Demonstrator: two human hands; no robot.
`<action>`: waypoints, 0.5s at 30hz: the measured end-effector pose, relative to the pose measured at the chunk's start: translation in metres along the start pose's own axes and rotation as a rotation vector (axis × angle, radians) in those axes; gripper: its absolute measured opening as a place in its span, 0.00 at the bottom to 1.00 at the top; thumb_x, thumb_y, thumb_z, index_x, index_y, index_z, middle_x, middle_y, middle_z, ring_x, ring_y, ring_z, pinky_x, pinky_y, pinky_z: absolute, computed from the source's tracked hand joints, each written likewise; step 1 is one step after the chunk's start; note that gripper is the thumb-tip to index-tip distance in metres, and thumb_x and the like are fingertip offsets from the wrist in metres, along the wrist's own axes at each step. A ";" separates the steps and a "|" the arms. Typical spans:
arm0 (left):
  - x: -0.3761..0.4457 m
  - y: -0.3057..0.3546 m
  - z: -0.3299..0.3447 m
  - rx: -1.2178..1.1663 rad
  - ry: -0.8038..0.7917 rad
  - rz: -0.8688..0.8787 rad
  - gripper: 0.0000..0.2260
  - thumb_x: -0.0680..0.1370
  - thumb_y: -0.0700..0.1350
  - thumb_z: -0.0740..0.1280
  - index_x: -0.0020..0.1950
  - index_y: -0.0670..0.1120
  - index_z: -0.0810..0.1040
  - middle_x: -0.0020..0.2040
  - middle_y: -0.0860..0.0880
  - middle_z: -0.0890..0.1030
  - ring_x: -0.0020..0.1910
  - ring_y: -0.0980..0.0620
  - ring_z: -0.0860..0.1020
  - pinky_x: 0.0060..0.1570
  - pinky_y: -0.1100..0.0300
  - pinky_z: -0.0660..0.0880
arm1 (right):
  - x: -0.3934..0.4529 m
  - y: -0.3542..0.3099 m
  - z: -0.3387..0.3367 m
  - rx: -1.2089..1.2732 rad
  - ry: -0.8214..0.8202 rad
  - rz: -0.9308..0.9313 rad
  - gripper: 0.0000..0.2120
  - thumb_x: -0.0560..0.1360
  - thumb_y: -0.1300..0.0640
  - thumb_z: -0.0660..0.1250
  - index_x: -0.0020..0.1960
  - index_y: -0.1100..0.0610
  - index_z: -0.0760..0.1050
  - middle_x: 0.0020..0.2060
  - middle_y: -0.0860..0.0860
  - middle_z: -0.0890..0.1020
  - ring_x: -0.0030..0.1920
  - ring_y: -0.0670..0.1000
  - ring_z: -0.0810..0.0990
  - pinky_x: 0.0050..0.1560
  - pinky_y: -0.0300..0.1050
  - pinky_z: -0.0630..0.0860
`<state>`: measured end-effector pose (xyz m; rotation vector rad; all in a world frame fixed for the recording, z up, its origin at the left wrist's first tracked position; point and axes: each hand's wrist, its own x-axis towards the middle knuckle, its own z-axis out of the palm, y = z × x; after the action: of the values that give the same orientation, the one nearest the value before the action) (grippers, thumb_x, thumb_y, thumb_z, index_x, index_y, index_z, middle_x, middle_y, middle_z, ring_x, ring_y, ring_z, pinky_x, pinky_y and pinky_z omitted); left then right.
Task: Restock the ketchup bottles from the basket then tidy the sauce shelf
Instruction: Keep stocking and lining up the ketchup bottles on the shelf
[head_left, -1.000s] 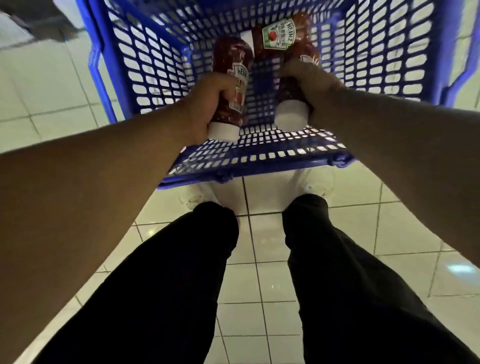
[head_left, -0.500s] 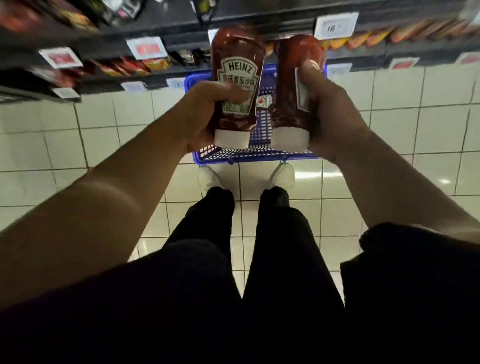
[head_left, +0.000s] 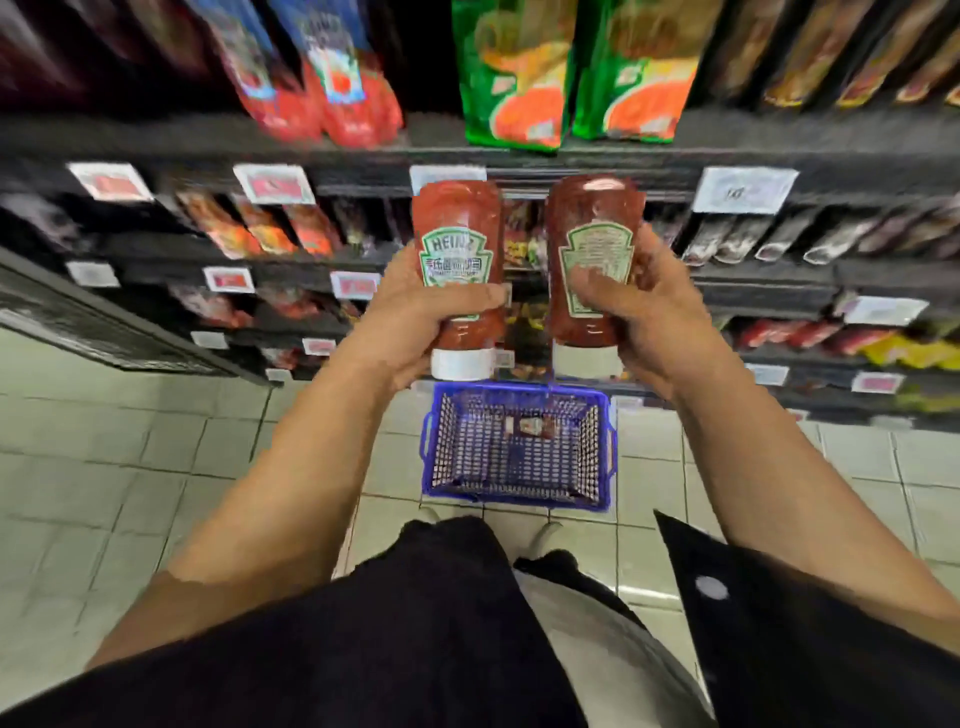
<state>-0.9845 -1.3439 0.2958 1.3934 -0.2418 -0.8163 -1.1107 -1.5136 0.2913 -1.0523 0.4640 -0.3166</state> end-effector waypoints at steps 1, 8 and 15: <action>-0.001 0.014 0.002 0.004 0.007 0.048 0.23 0.64 0.32 0.74 0.57 0.39 0.75 0.43 0.45 0.83 0.38 0.49 0.83 0.38 0.55 0.80 | 0.002 -0.013 0.008 -0.017 -0.025 -0.033 0.31 0.68 0.65 0.73 0.70 0.61 0.69 0.48 0.55 0.84 0.44 0.52 0.82 0.47 0.51 0.83; -0.001 0.094 -0.004 0.045 -0.020 0.298 0.19 0.65 0.33 0.77 0.48 0.54 0.82 0.41 0.50 0.85 0.40 0.51 0.85 0.39 0.57 0.81 | 0.015 -0.079 0.055 -0.106 -0.195 -0.140 0.28 0.72 0.58 0.78 0.68 0.53 0.72 0.56 0.58 0.85 0.54 0.58 0.85 0.49 0.56 0.83; 0.025 0.166 -0.048 0.094 0.023 0.384 0.23 0.59 0.41 0.82 0.50 0.54 0.80 0.43 0.45 0.84 0.43 0.45 0.84 0.42 0.49 0.81 | 0.050 -0.118 0.118 -0.155 -0.239 -0.300 0.30 0.70 0.56 0.78 0.69 0.50 0.71 0.58 0.59 0.84 0.57 0.60 0.84 0.50 0.54 0.82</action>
<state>-0.8773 -1.3290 0.4324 1.3855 -0.5175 -0.4747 -1.0116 -1.5023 0.4335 -1.2963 0.1157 -0.4192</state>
